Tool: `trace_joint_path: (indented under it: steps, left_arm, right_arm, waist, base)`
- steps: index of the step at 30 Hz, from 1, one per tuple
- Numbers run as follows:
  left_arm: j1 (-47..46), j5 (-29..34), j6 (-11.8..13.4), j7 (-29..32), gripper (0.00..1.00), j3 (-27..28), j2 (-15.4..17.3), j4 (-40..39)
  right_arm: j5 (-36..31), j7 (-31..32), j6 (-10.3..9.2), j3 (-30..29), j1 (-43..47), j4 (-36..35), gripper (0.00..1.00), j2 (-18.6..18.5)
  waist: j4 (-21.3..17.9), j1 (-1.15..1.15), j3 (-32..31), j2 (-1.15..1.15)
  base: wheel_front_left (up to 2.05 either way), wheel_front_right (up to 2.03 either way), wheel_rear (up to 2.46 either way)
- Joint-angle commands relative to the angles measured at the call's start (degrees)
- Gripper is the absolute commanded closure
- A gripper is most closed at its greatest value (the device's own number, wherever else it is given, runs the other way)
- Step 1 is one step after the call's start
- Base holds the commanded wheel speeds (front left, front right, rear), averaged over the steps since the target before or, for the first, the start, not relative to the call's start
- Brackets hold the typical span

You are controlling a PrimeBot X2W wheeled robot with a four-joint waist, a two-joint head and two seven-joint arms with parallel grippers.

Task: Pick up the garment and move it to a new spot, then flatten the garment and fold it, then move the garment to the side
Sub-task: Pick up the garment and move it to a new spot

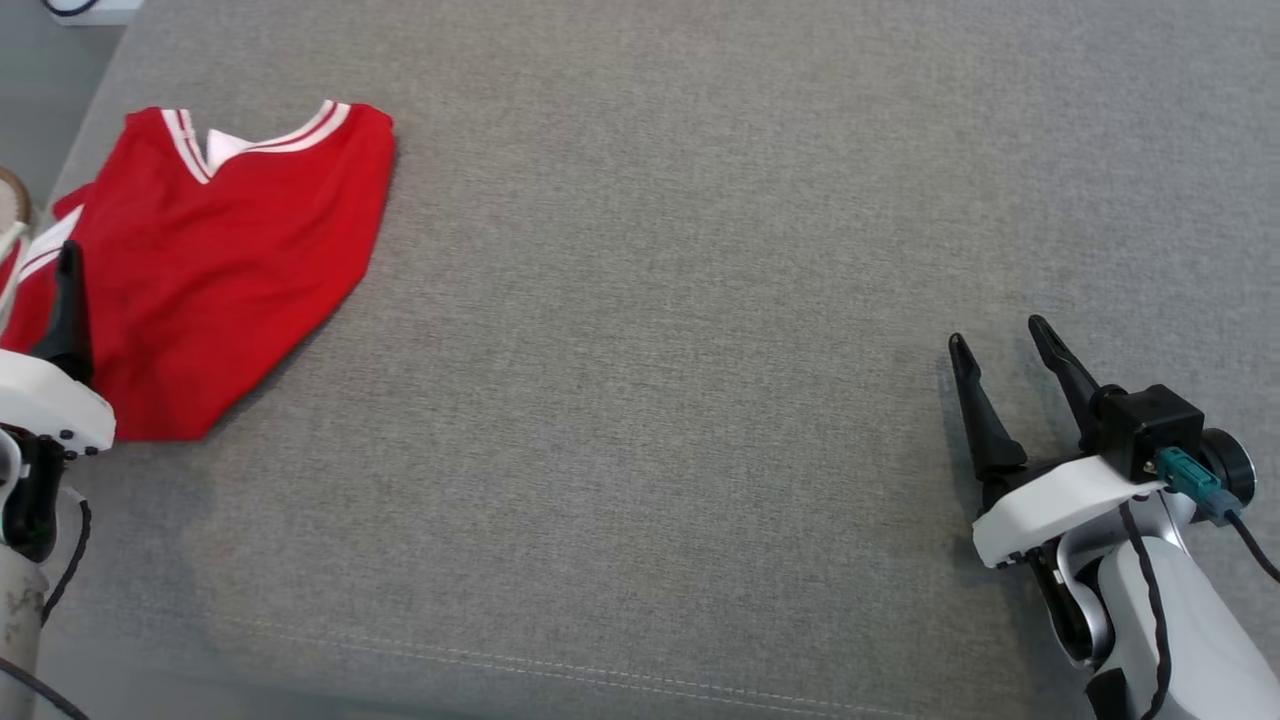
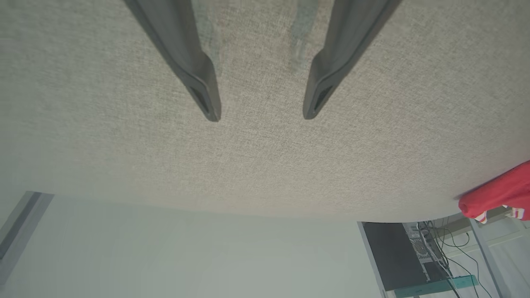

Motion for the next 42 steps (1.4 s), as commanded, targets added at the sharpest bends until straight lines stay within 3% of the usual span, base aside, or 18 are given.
trace_joint_path:
  steps: [1,12,28,29,30,31,32,42]
  left_arm:
    - [-2.83,-1.35,-0.40,-0.51,0.00,1.34,4.29,-0.59]
    - [-7.51,-5.32,-0.32,0.11,0.00,-3.39,10.12,3.08]
    - [-12.88,-5.27,5.84,4.86,0.00,-3.49,11.70,16.21]
    - [-13.02,-5.15,5.82,5.07,0.07,-3.71,11.72,16.64]
    - [-13.23,-5.38,5.70,5.17,0.31,-3.59,11.66,17.06]
    - [-13.40,-5.52,5.74,5.10,0.72,-3.52,11.63,17.48]
    - [-13.48,-5.19,5.59,5.16,1.00,-3.94,11.66,17.83]
    - [-15.64,-2.66,1.80,-2.76,1.00,-6.83,10.48,15.59]
  right_arm:
    - [-0.45,-0.77,0.23,0.83,-0.86,-1.96,0.00,0.00]
    - [-0.45,-0.77,0.23,1.18,-1.40,-2.26,0.00,0.28]
    - [0.87,-0.77,0.23,1.35,-2.17,-2.74,0.00,0.90]
    - [0.96,-0.77,0.23,1.30,-2.17,-2.73,0.00,0.92]
    - [0.98,-0.77,0.23,1.29,-2.20,-2.71,0.00,0.95]
    - [1.11,-0.77,0.23,1.24,-2.24,-2.68,0.00,1.02]
    - [1.21,-0.77,0.23,1.22,-2.27,-2.65,0.00,1.12]
    - [2.56,-0.77,0.23,1.38,-2.77,-2.23,0.00,2.30]
  waist:
    - [-2.19,0.00,1.86,0.00]
    - [-7.09,0.00,4.93,0.00]
    - [-13.16,0.00,7.42,0.00]
    - [-13.27,0.00,7.44,0.00]
    - [-13.34,0.00,7.42,0.00]
    - [-13.37,0.00,7.38,0.00]
    - [-13.38,0.00,7.33,0.00]
    - [-12.29,0.00,5.70,0.00]
  base:
    - [0.00,0.00,0.00]
    - [0.00,0.00,0.00]
    - [0.00,0.00,0.00]
    - [0.00,0.00,0.00]
    - [0.00,0.00,0.00]
    - [0.00,0.00,0.00]
    - [0.00,0.00,0.00]
    - [0.00,0.00,0.00]
